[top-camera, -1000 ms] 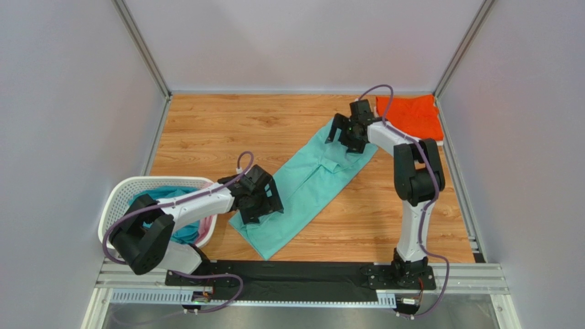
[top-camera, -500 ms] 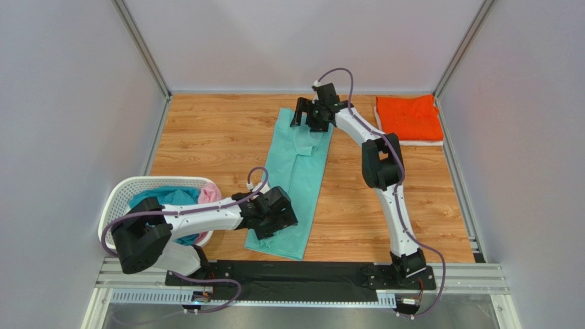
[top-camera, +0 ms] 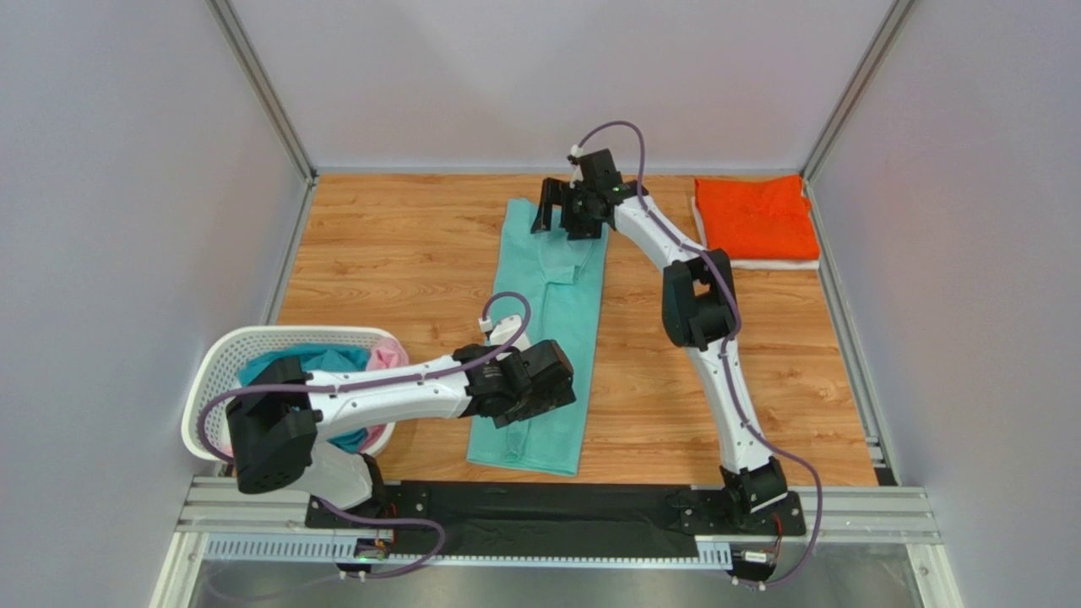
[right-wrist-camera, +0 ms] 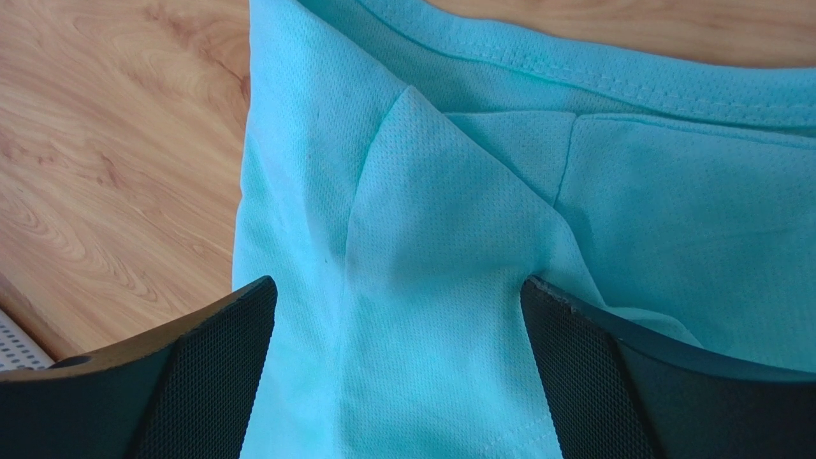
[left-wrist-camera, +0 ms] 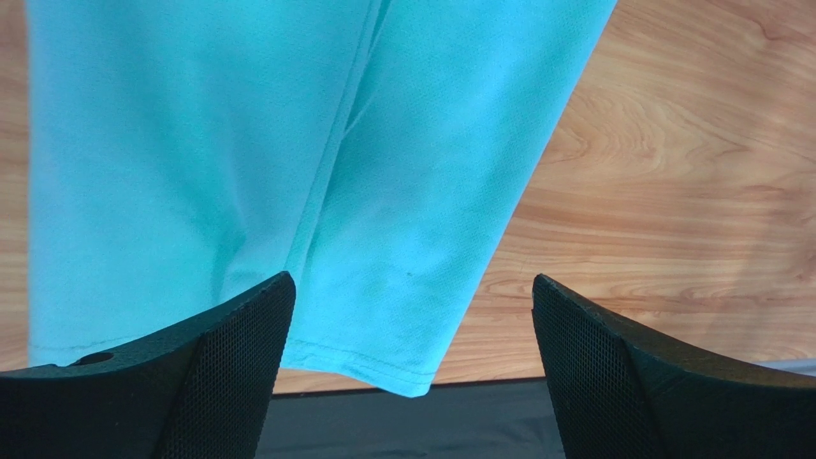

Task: Fold and stack the t-shirts
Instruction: Fold the tshirt

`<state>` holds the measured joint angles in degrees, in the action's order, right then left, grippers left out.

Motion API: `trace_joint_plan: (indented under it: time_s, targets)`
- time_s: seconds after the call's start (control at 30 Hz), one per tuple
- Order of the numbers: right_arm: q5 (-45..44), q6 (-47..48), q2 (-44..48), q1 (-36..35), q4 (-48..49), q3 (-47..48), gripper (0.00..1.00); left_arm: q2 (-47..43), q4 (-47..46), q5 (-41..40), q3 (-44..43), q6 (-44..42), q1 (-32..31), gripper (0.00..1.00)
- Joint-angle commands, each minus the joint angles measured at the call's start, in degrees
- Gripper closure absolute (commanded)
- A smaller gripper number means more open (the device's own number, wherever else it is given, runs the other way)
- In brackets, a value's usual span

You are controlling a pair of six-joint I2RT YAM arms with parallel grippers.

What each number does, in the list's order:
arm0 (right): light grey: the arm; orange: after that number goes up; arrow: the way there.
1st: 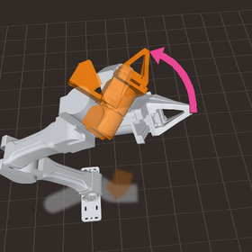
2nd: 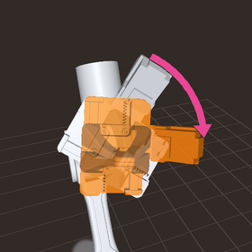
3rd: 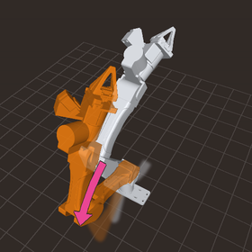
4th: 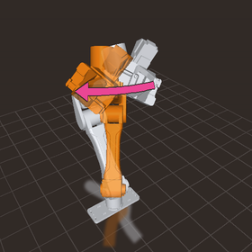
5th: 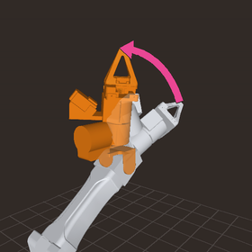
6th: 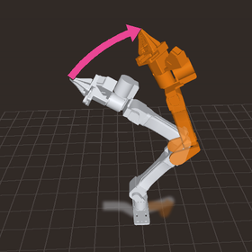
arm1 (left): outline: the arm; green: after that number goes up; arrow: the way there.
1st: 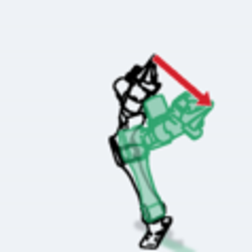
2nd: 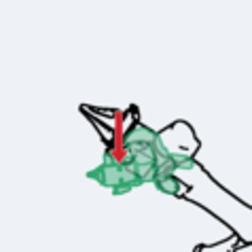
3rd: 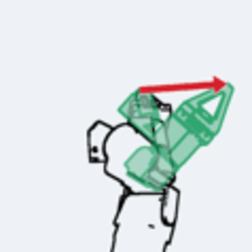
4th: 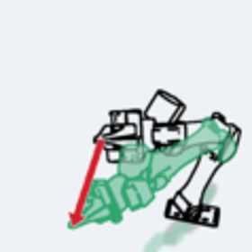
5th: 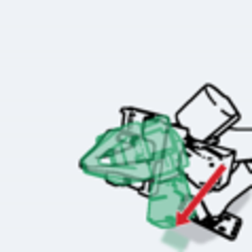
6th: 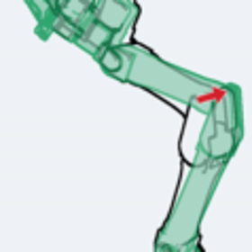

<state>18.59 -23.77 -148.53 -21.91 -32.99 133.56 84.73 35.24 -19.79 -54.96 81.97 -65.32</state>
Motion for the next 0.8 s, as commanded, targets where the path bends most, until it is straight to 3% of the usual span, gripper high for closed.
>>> trace_joint_plan:
  time_s: [0.0, 0.17, 0.27, 0.43, 0.63, 0.77]
  targets:
    - [-1.8, 3.9, 8.1, 0.0, -5.6, -0.2, 0.0, -6.4, 7.1, -4.8, -0.4, -1.2, -0.9, 0.0]
    - [-6.9, 6.4, 19.0, -0.1, -9.5, -7.9, 0.0, -13.1, 13.6, -3.6, 0.9, -3.5, -0.9, 0.0]
    - [-11.0, 7.1, 27.7, -0.8, -11.9, -16.9, 0.0, -18.7, 18.0, -2.2, 6.7, -2.8, -0.9, 0.0]
    - [-23.8, 5.8, 46.2, -5.0, -11.7, -43.3, 0.0, -33.5, 20.5, -0.8, 17.8, -1.9, -0.9, 0.0]
    - [-30.5, -5.8, 65.9, -16.7, -7.5, -71.4, 0.0, -41.9, 15.2, 4.3, 26.7, -4.4, -0.8, 0.02]
    - [-33.1, -12.0, 76.2, -25.5, -6.9, -79.1, 0.0, -38.6, 10.2, 6.9, 29.4, -5.7, -0.8, 0.09]
